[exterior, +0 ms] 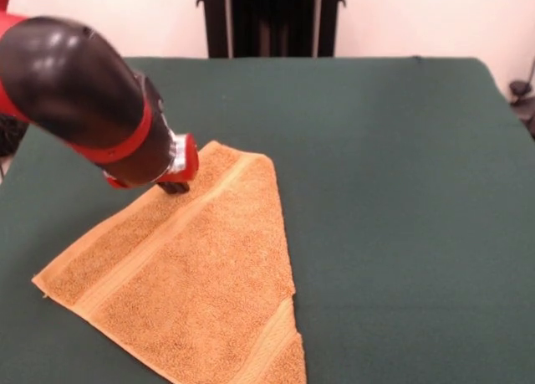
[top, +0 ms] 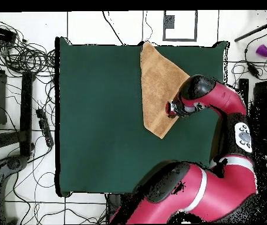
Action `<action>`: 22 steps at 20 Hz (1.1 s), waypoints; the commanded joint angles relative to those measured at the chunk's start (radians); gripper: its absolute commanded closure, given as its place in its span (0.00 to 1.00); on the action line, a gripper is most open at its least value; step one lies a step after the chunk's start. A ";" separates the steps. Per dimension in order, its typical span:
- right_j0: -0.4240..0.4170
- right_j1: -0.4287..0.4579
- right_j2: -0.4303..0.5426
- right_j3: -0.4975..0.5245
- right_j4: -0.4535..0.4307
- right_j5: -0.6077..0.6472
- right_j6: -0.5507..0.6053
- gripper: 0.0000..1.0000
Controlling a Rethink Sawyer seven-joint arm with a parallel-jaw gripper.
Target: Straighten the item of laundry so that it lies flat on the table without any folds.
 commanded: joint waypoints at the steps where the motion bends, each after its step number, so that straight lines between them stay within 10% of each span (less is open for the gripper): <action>1: 0.021 0.149 0.053 -0.147 0.005 -0.175 0.214 1.00; 10: -0.103 -0.122 0.149 0.631 -0.075 -0.875 0.188 1.00; 22: -0.198 -0.232 0.180 0.968 -0.204 -1.094 0.092 1.00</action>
